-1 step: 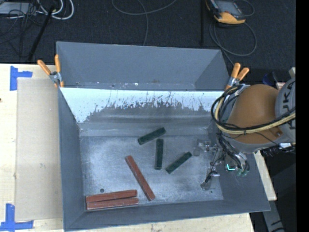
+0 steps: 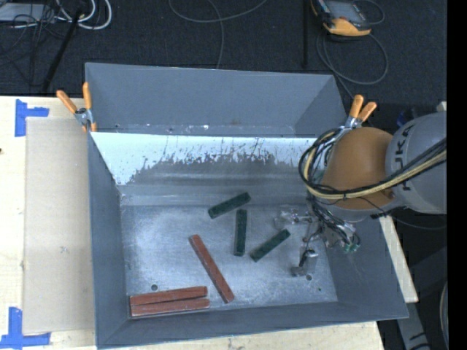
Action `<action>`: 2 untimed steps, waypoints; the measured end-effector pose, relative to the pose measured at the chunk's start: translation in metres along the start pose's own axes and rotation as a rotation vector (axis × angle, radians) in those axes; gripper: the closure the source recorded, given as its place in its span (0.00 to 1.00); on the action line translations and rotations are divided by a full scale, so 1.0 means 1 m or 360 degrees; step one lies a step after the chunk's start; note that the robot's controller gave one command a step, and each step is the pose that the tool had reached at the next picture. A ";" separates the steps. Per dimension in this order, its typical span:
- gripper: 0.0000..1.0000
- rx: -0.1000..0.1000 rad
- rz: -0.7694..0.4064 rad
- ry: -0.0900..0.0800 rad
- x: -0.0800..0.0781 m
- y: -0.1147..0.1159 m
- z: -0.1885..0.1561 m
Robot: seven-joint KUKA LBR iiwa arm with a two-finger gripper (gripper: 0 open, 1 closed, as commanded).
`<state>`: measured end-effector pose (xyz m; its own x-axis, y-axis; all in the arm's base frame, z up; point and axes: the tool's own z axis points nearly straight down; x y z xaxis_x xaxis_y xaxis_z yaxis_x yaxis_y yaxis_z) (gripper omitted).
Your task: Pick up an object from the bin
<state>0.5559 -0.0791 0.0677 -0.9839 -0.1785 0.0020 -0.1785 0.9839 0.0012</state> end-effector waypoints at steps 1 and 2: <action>1.00 0.0001 -0.0003 -0.0003 -0.001 0.000 -0.002; 1.00 0.0006 0.0098 -0.0018 0.001 0.009 -0.181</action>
Offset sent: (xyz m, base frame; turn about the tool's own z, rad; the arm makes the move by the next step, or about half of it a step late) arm 0.0000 0.0000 0.0000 0.0000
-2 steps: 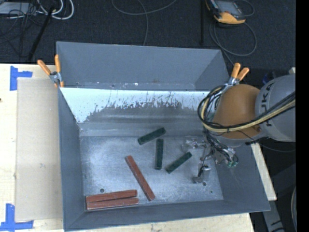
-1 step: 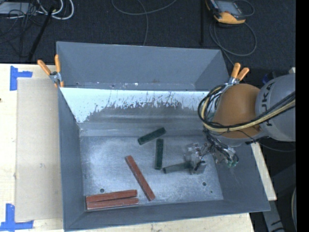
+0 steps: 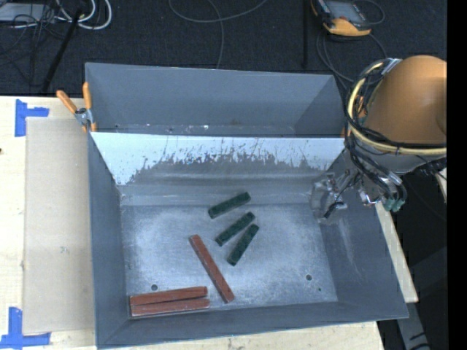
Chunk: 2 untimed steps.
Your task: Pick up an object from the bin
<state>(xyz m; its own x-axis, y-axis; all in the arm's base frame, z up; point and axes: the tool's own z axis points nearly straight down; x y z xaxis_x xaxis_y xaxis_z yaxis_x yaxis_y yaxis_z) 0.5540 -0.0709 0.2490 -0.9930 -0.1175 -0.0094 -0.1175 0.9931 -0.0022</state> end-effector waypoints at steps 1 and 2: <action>1.00 -0.0010 -0.0052 0.0026 -0.009 0.038 0.085; 0.00 -0.0005 -0.0049 0.0016 -0.010 0.036 0.080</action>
Offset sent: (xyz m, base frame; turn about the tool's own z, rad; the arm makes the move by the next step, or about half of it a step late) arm 0.0062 0.0353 -0.0793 -0.0289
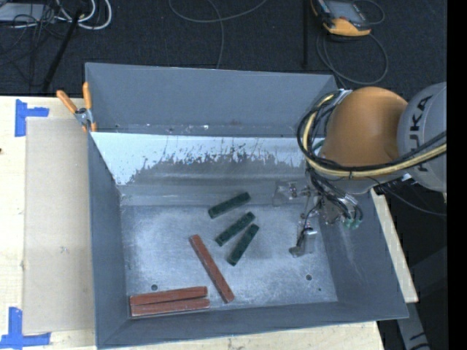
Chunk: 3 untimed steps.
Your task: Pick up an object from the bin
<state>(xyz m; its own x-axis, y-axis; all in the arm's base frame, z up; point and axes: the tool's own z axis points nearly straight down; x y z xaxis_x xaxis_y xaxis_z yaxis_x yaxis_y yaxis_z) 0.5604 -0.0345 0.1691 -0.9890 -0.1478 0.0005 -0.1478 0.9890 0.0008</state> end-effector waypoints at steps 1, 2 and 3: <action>0.00 0.0002 -0.0114 -0.0006 -0.024 -0.022 -0.021; 0.00 -0.0006 -0.0242 0.0007 -0.052 0.032 0.061; 0.00 0.0001 -0.0865 -0.0005 -0.054 0.064 0.099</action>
Offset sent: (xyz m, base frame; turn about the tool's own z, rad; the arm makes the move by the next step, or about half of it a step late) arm 0.0262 -0.0183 0.0208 -0.0733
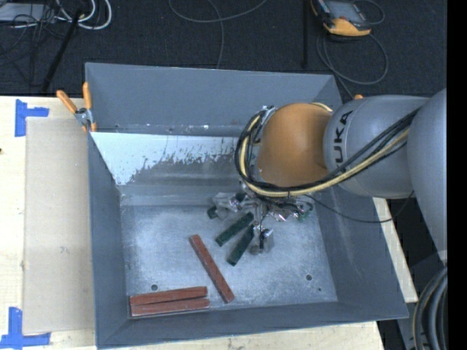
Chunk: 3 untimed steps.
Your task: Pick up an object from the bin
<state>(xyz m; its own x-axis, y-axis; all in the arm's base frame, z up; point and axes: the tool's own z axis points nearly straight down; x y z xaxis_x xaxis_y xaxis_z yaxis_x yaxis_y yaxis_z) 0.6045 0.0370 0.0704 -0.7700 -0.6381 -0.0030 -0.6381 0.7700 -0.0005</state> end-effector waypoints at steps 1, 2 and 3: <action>1.00 -0.0001 0.0007 0.0002 0.000 -0.001 -0.003; 1.00 0.0009 -0.0091 -0.0008 -0.002 -0.014 -0.160; 1.00 -0.0014 -0.0232 0.0010 -0.047 0.046 -0.064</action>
Offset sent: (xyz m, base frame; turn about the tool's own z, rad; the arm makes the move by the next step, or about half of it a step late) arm 0.0000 0.0000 0.0000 0.0000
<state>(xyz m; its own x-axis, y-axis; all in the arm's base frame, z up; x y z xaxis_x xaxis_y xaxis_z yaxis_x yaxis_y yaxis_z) 0.6114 0.1028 0.1346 -0.6690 -0.7433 0.0025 -0.7433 0.6690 0.0086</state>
